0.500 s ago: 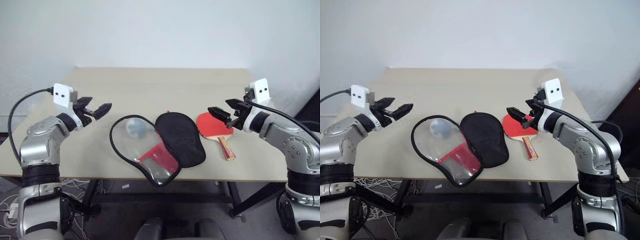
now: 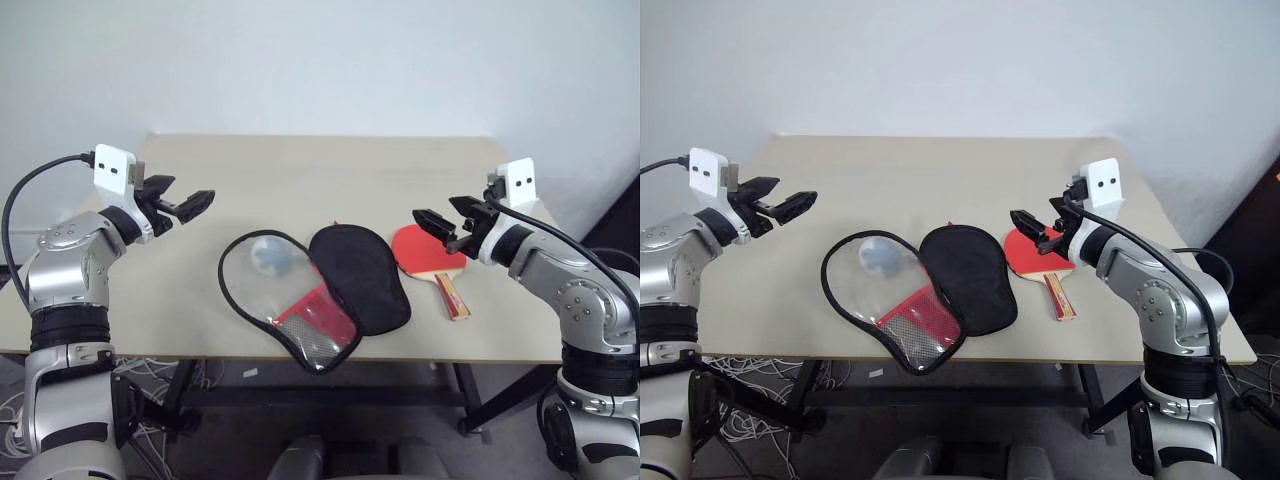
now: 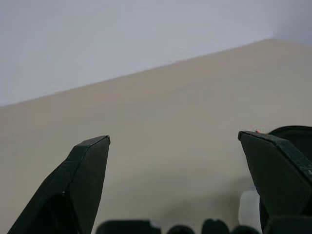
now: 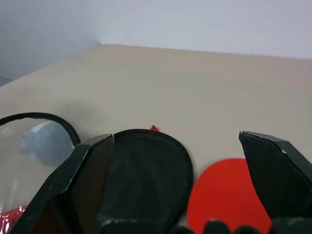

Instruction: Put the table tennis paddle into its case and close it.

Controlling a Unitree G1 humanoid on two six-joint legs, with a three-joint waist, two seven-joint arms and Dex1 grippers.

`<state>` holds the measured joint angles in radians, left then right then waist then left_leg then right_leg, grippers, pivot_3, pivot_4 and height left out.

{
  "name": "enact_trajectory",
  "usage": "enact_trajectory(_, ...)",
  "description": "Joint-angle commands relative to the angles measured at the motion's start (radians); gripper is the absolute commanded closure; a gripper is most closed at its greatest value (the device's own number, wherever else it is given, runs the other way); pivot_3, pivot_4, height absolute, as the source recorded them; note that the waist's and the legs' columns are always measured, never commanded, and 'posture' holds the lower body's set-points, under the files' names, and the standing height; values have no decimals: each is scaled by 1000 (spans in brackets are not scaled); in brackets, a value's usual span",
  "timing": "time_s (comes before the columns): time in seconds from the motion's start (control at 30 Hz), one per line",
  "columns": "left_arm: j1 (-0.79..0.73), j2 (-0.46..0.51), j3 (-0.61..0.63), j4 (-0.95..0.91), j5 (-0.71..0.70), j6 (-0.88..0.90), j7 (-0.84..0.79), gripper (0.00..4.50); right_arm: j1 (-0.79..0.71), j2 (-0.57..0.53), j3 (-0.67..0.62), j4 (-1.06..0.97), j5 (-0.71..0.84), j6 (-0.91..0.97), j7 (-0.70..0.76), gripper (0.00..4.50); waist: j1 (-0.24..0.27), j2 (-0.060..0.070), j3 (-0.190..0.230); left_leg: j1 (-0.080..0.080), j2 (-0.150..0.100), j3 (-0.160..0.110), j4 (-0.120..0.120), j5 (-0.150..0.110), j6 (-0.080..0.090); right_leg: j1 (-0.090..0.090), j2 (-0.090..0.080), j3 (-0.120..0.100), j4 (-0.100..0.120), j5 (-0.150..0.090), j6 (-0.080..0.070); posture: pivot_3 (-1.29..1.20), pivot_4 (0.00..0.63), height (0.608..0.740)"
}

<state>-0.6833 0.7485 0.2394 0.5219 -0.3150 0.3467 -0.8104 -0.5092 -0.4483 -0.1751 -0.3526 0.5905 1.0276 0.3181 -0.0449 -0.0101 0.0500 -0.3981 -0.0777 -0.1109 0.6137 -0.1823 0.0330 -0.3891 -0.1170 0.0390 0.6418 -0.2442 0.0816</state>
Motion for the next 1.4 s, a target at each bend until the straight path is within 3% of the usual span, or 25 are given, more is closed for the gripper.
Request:
enact_trajectory(0.03, -39, 25, -4, 6, 6, -36, -40, 0, -9, -4, -17, -38, 10, 12, -16, 25, 0, 0, 0, 0, 0, 0, 0, 0, 0, 0, 0, 0, 0, 0, 0, 0, 0, 739)
enact_trajectory(0.33, 39, 52, -3, -190, -59, 75, -135, 0, -3, -110, -28, 79, -28, 5, 46, 25, 1, 0, 0, 0, 2, 1, 0, 0, 0, 0, -1, 0, 0, 0, 0, 0, 0, 739)
enact_trajectory(0.57, 106, 89, 30, -244, -86, 105, -173, 0, -32, -116, 4, 95, -39, 39, 40, 25, -3, 0, 0, 0, 2, 3, 0, 0, 0, 0, 1, 1, 0, 0, 0, 0, 0, 739)
enact_trajectory(0.83, 161, 35, 15, -268, -95, 97, -164, 0, 21, -187, 68, 85, -65, 101, 73, 25, 2, -1, 0, 0, 3, 1, 0, 0, 1, 0, -1, 0, -1, 0, 0, 0, 0, 739)
enact_trajectory(1.07, 163, -20, 10, -277, -94, 87, -143, 0, 26, -163, 151, 147, -138, 99, 37, 25, 0, -1, 0, 0, 3, 3, 0, 0, 1, 0, 0, 1, -1, 0, 0, 0, 0, 739)
enact_trajectory(1.4, 211, -65, 11, -323, -97, 85, -117, 0, 72, -15, 193, 295, -284, 31, -98, 25, 1, -1, 0, 0, 2, 3, 0, 0, 1, 0, 0, 1, -1, 1, -2, 0, 0, 739)
